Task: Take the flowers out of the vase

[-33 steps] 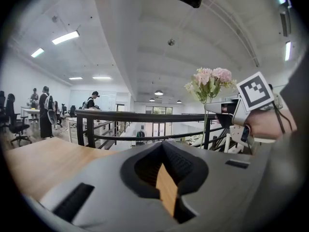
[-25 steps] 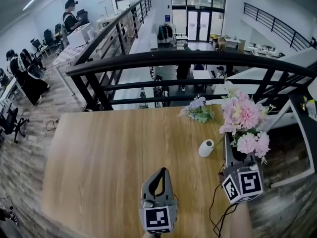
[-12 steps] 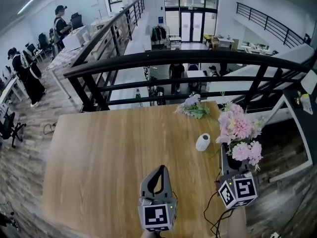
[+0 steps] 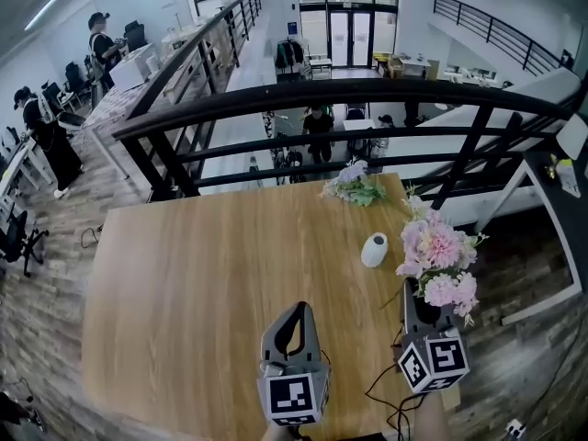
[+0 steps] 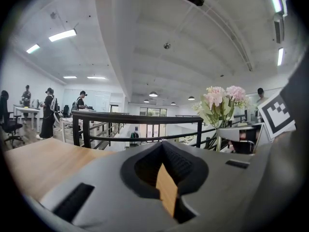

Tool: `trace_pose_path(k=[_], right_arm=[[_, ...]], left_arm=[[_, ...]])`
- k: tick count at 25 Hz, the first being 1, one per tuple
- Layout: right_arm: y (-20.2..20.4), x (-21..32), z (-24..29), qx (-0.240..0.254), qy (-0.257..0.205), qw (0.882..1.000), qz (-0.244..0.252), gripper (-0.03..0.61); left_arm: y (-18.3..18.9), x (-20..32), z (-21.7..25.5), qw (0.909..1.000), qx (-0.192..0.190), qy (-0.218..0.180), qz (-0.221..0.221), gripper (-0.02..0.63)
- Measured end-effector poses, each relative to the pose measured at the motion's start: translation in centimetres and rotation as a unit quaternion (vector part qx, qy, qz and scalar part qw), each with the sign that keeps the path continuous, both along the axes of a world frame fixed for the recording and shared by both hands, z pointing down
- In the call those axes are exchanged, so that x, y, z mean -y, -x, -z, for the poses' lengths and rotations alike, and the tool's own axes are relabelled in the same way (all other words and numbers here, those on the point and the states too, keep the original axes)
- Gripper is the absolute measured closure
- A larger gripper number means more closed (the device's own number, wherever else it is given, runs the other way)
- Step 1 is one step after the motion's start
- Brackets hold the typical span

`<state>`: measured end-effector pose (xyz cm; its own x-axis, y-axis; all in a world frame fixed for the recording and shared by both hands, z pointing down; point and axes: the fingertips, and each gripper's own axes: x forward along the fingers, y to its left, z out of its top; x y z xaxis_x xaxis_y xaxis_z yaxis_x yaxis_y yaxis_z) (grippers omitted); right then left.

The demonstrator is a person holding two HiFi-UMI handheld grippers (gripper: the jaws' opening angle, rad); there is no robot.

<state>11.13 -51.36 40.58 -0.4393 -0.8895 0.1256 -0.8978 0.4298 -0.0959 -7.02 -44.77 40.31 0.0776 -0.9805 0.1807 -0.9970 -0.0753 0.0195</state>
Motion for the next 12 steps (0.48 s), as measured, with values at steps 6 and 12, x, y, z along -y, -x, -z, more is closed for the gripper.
trace_pose_path(k=[6,12], right_arm=[[-0.2,-1.1,-2.0,0.002,0.017,1.0,0.001,0.546],[-0.6,-1.5,-3.1,0.011,0.027,0.999,-0.013,0.546]], left_arm=[[-0.6,-0.3,-1.0,1.0,0.003,0.005,0.0,0.578],[-0.7,-0.1,-1.3,1.0,0.003,0.006,0.0,0.578]])
